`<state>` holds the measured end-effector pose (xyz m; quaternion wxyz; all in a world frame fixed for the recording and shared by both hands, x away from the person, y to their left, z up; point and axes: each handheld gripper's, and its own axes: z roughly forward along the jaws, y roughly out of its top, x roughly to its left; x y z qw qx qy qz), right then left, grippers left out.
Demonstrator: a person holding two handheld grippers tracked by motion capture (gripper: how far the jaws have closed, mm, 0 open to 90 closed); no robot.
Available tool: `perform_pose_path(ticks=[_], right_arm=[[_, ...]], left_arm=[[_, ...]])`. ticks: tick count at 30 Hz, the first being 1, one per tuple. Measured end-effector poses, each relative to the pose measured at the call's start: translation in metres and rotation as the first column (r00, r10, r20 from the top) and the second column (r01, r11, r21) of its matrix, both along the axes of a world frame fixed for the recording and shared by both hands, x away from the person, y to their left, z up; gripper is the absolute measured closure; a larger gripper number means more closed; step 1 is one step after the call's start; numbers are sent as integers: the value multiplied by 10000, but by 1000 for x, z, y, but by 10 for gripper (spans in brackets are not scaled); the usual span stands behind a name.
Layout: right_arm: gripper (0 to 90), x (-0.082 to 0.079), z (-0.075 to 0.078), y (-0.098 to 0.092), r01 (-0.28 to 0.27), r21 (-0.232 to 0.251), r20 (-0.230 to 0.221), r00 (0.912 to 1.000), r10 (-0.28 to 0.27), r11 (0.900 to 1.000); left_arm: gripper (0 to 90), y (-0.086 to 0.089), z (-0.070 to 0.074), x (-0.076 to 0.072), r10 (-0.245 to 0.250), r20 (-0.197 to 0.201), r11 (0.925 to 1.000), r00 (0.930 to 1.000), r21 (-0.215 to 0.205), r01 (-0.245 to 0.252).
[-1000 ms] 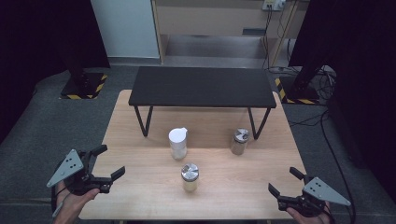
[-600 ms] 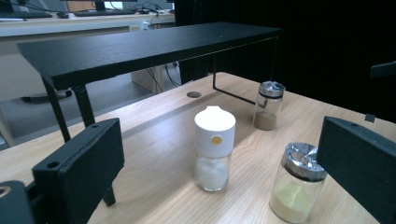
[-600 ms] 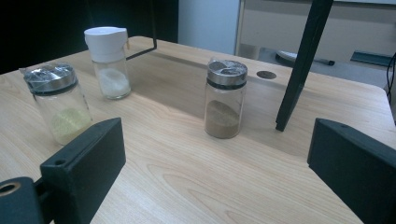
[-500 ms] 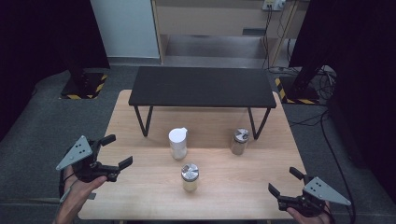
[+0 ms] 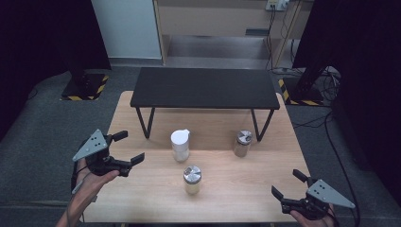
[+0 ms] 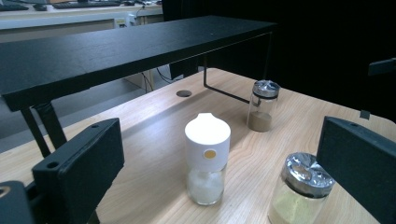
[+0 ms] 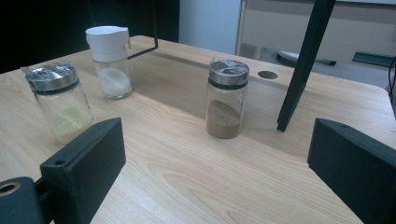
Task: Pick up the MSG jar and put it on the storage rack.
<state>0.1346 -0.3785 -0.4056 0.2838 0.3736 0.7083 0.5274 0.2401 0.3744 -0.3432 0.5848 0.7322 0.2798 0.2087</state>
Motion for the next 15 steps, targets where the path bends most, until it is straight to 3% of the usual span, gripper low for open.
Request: perform_pose_path(ticks=[15], right_arm=[[49,0,0,0,-29,7,-6,10000,29,10000]], left_arm=[[0,-14,5,18,-186,-167,9998,9997,110,187]])
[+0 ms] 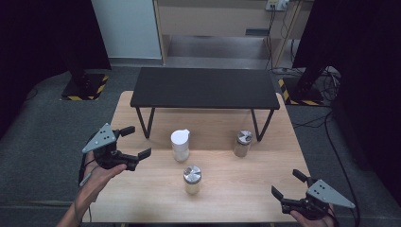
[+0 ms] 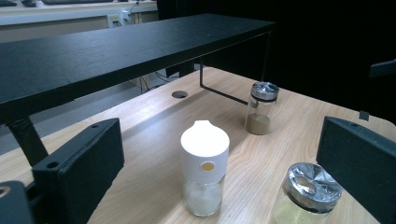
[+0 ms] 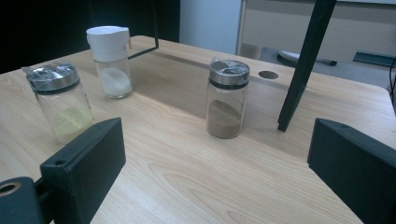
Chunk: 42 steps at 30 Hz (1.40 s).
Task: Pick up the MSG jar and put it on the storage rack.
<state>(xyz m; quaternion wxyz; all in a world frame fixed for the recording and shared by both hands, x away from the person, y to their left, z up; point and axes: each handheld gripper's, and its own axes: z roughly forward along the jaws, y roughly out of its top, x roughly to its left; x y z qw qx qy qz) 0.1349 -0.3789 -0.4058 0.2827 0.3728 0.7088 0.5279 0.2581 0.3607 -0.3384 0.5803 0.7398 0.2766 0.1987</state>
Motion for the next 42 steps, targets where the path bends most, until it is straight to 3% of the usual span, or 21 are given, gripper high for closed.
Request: perform_pose_path(ticks=[24,42], right_arm=[[49,0,-1,-1,-5,54,35,10000,5,10000],[49,0,-1,-2,-10,79,45,10000,10,10000]], left_arm=[[0,-39,-16,36,-470,-653,9983,9968,316,492],[1,-64,-40,57,-180,-1075,9980,9940,583,243]])
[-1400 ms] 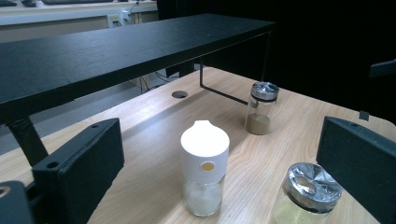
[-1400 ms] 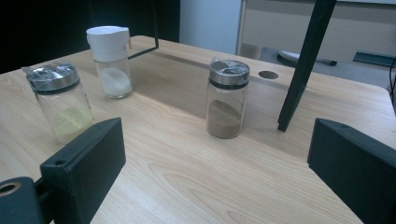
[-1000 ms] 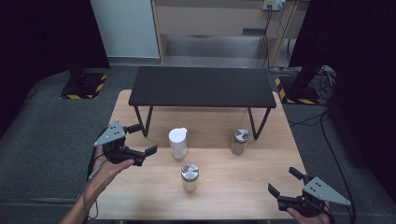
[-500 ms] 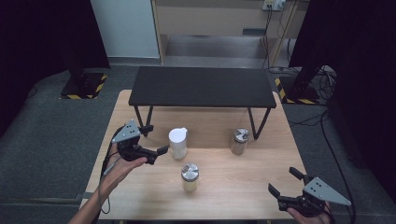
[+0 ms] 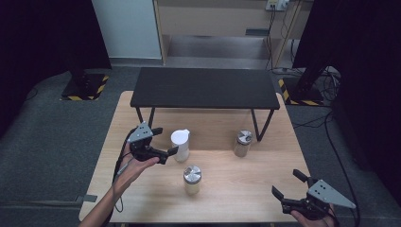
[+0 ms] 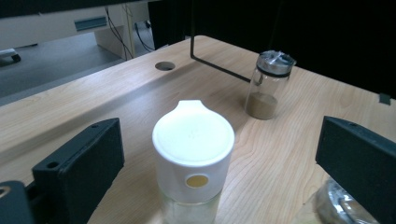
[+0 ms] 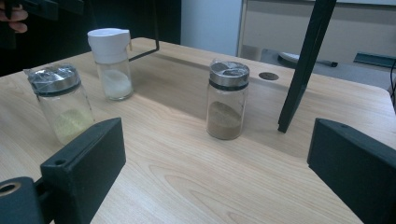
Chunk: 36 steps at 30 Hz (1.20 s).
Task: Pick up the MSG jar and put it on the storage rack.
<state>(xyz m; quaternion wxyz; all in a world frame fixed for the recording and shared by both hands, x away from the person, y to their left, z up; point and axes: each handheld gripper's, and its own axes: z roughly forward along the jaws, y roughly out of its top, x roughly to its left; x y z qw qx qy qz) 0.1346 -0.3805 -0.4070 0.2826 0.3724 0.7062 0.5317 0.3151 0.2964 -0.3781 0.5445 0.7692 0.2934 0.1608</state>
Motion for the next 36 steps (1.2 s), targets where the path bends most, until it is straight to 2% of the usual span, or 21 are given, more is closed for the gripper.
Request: perform_pose_path(ticks=[3,9,36], right_arm=[[49,0,0,0,0,11,3,10000,0,10000],[49,0,0,0,7,4,6,10000,-7,10000],[49,0,-1,-1,3,30,10,10000,-3,10000]], left_arm=[[1,-3,-2,2,85,3,9997,10000,212,-85],[1,-6,-8,7,212,-72,9996,9998,213,-210],[30,-27,-32,33,195,-336,9992,9992,354,-183]])
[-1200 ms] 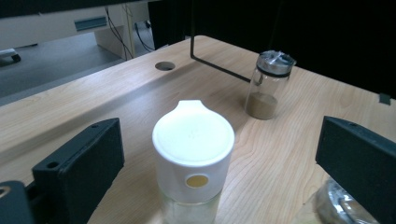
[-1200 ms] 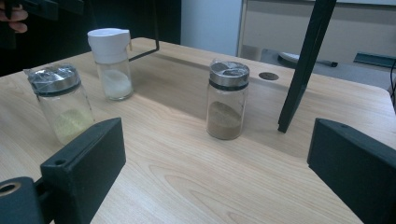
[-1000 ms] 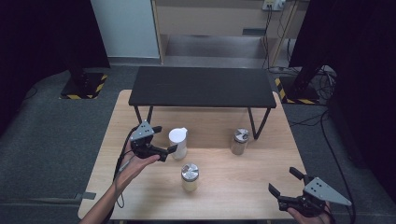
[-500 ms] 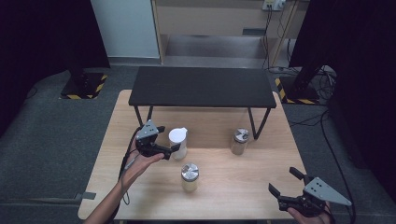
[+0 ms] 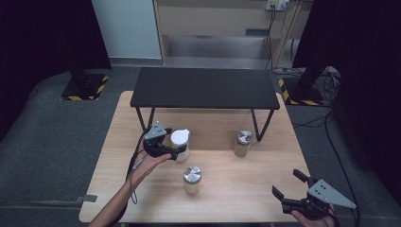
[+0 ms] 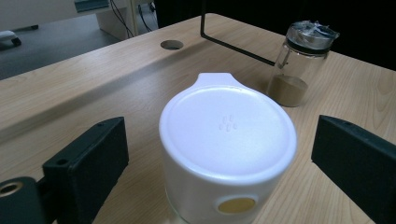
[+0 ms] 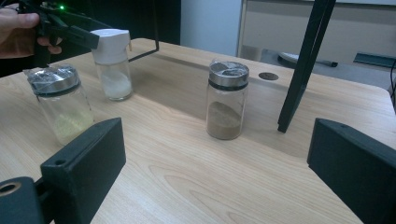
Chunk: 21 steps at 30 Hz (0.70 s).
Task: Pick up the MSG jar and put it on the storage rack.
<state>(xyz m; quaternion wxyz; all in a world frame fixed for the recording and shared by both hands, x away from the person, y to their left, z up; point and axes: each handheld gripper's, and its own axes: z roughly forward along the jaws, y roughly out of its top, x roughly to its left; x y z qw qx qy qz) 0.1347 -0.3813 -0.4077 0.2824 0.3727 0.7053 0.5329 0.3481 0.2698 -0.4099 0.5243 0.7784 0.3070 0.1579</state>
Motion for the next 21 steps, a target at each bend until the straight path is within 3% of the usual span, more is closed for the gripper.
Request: perform_pose_path(ticks=[7,13,21], right_arm=[[49,0,0,0,6,23,-3,10000,-6,10000],[50,0,0,0,12,28,8,10000,-12,10000],[50,0,-1,-1,8,34,7,10000,-8,10000]], left_arm=[[53,-3,-7,3,98,-52,10000,9999,-15,-98],[131,-4,-13,0,107,106,9999,9999,67,-108],[224,-3,-23,-5,170,395,9992,9991,-357,-156]])
